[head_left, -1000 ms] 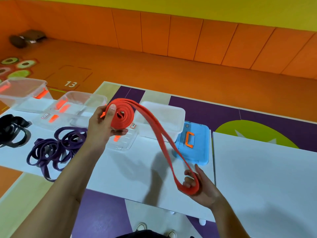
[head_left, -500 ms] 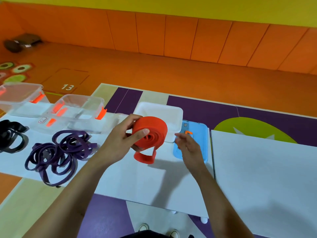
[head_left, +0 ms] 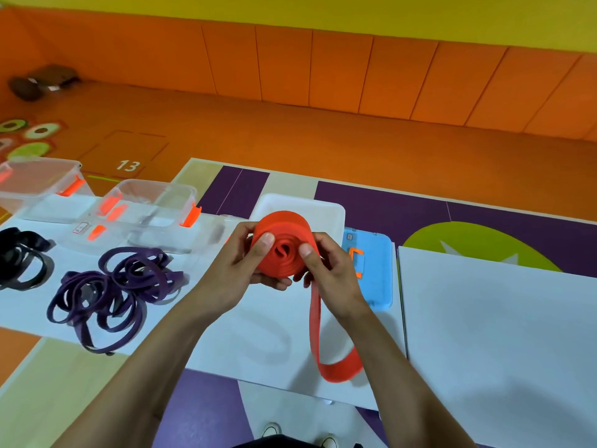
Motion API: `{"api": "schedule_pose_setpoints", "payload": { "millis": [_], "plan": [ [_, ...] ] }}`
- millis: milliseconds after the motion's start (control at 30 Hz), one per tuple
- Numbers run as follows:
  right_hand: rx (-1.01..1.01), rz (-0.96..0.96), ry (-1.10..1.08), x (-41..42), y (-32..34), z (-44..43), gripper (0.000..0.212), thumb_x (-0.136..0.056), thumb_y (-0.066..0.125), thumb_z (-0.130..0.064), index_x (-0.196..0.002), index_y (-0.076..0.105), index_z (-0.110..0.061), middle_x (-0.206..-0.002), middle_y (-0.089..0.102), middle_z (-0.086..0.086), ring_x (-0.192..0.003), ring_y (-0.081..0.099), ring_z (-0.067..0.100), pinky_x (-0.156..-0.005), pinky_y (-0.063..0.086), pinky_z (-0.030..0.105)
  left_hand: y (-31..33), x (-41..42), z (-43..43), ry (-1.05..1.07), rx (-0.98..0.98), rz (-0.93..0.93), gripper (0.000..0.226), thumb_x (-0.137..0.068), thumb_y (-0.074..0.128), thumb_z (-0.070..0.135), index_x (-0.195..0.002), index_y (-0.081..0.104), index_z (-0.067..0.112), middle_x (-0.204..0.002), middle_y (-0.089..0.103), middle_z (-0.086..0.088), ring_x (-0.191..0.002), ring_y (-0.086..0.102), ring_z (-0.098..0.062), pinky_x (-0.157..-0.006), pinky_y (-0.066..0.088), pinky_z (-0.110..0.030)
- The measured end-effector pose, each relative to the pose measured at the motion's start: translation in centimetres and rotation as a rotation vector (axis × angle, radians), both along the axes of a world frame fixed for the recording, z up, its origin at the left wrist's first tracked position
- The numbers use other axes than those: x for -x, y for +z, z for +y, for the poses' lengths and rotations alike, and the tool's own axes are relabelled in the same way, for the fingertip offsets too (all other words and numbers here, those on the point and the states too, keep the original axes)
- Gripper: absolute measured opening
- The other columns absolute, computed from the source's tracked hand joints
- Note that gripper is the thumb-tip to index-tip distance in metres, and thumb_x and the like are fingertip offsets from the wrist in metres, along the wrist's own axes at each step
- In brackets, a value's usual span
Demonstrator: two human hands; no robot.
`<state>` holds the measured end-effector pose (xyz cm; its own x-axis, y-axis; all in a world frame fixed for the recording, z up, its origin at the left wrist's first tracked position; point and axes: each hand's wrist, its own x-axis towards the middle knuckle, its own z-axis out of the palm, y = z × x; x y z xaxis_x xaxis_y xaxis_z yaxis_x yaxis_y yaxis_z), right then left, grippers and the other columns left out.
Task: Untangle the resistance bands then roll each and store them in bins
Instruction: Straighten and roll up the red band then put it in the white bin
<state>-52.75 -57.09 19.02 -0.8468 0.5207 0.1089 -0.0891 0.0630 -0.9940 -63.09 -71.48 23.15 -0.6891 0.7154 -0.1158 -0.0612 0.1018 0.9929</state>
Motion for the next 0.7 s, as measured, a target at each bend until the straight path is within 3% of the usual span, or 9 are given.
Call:
{"api": "schedule_pose_setpoints", "payload": {
  "millis": [100,200,333,433,567,700],
  "plan": [
    [0.057,0.020,-0.044,-0.6,-0.7,0.6,0.025,-0.096,0.064,-0.040,-0.104,0.068,-0.017,-0.076,0.064,-0.004,-0.054,0.052,0.016,-0.051,0.046,0.025,-0.4,-0.9,0.1,-0.085,-0.023,-0.143,0.039,-0.098,0.053,0.040,-0.130,0.047,0.020,-0.121,0.067,-0.015,-0.087,0.074,-0.046,-0.076,0.063,-0.046],
    [0.092,0.028,-0.044,-1.6,-1.2,1.2,0.025,-0.092,0.069,-0.039,-0.102,0.071,-0.016,-0.071,0.062,-0.004,-0.054,0.047,0.013,-0.051,0.042,0.024,-0.1,-0.7,0.2,-0.152,0.056,-0.124,0.036,-0.097,0.057,0.041,-0.128,0.052,0.024,-0.121,0.068,-0.006,-0.091,0.076,-0.038,-0.065,0.062,-0.045],
    [0.122,0.023,0.018,-2.5,-0.9,2.3,0.028,-0.085,0.077,-0.029,-0.102,0.072,-0.007,-0.076,0.071,-0.008,-0.066,0.062,0.004,-0.065,0.049,0.018,0.5,1.3,-0.2,-0.213,0.249,0.092,0.030,-0.091,0.072,0.044,-0.114,0.067,0.026,-0.113,0.064,0.007,-0.083,0.071,-0.025,-0.057,0.060,-0.043],
    [0.001,-0.049,0.094,-2.7,-0.3,3.0,0.028,-0.080,0.085,-0.028,-0.101,0.075,-0.012,-0.090,0.076,0.000,-0.086,0.072,0.016,-0.078,0.055,0.025,1.4,1.8,-0.1,-0.329,0.297,0.185,0.035,-0.088,0.072,0.048,-0.117,0.066,0.029,-0.109,0.068,0.006,-0.082,0.071,-0.027,-0.053,0.058,-0.040],
    [-0.013,-0.043,0.088,-2.3,0.3,2.8,0.037,-0.077,0.084,-0.030,-0.108,0.073,-0.014,-0.101,0.077,0.002,-0.096,0.073,0.019,-0.083,0.059,0.028,1.6,1.8,0.2,-0.395,0.287,0.214,0.035,-0.090,0.065,0.045,-0.119,0.063,0.027,-0.113,0.066,0.001,-0.095,0.072,-0.026,-0.063,0.063,-0.042],
    [0.103,-0.022,0.091,-2.8,-0.5,3.3,0.033,-0.085,0.076,-0.028,-0.113,0.072,-0.011,-0.103,0.076,0.003,-0.095,0.071,0.016,-0.081,0.053,0.023,1.1,1.2,0.2,-0.341,0.264,0.245,0.038,-0.092,0.058,0.048,-0.123,0.055,0.025,-0.119,0.063,0.001,-0.082,0.076,-0.028,-0.074,0.063,-0.044]
  ]
}}
